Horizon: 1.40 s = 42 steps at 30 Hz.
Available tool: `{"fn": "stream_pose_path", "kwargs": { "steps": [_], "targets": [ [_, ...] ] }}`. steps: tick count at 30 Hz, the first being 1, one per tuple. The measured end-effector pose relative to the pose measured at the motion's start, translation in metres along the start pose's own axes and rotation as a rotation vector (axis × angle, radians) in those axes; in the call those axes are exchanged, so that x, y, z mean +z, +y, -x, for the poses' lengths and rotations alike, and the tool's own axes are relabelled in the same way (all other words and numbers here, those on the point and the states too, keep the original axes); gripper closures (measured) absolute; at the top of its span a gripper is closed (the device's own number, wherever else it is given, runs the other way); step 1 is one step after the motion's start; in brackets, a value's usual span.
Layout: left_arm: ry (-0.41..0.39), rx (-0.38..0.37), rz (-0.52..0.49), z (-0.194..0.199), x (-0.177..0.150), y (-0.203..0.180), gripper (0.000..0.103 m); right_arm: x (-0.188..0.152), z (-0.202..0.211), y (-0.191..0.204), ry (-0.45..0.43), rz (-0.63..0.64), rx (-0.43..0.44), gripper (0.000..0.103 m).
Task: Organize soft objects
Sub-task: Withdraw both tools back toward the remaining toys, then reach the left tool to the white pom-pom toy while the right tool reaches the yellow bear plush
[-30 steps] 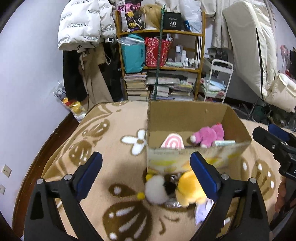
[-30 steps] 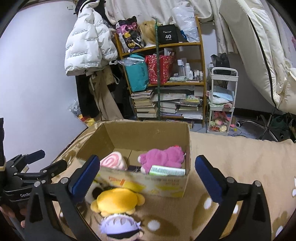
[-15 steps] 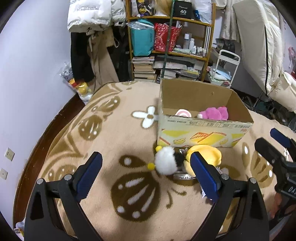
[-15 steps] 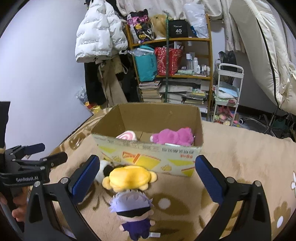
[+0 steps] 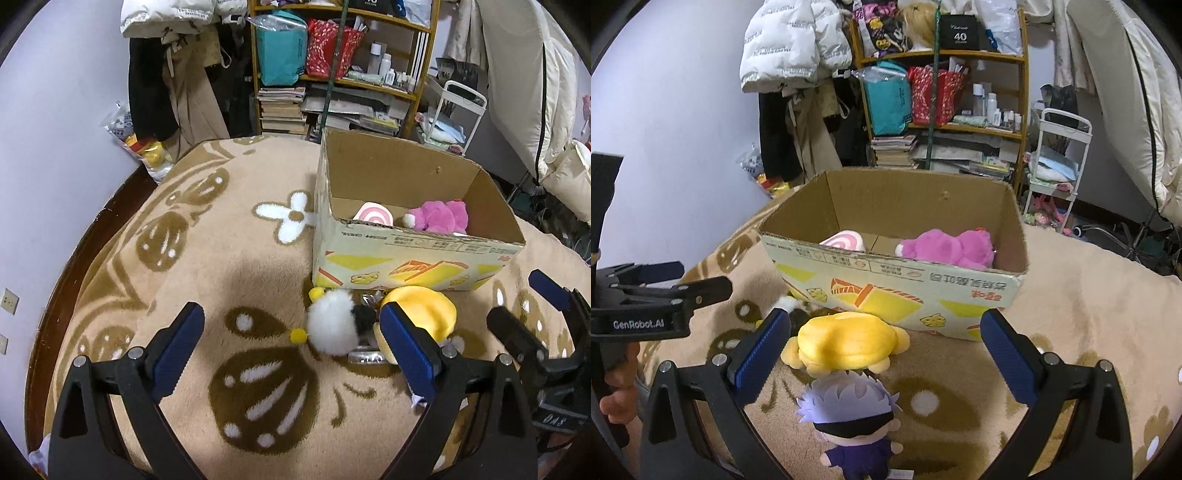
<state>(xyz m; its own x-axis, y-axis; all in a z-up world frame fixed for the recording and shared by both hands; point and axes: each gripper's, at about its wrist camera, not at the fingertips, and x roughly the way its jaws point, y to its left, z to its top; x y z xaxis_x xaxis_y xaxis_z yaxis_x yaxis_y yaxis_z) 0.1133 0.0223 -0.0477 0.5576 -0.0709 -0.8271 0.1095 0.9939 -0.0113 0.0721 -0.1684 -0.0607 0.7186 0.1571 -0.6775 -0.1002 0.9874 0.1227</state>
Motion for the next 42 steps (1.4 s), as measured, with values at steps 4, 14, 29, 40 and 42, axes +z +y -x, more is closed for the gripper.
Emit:
{"fn": "stream_pose_path", "kwargs": {
  "steps": [4, 14, 29, 40, 42],
  "targets": [
    [0.026, 0.005, -0.008, -0.011, 0.006, 0.000, 0.008, 0.002, -0.011, 0.003, 0.016, 0.013, 0.009, 0.000],
    [0.117, 0.000, -0.037, -0.048, 0.012, -0.006, 0.008, -0.001, -0.049, 0.020, 0.106, 0.072, 0.048, 0.000],
    [0.238, -0.020, -0.075, -0.092, 0.005, -0.019, 0.008, -0.016, -0.086, 0.021, 0.211, 0.072, 0.065, 0.000],
    [0.282, -0.072, -0.058, -0.107, -0.001, -0.022, 0.017, -0.027, -0.097, 0.026, 0.261, 0.078, 0.080, 0.002],
    [0.289, -0.088, -0.058, -0.108, -0.002, -0.023, 0.021, -0.027, -0.097, 0.025, 0.268, 0.070, 0.087, 0.003]
  ]
}}
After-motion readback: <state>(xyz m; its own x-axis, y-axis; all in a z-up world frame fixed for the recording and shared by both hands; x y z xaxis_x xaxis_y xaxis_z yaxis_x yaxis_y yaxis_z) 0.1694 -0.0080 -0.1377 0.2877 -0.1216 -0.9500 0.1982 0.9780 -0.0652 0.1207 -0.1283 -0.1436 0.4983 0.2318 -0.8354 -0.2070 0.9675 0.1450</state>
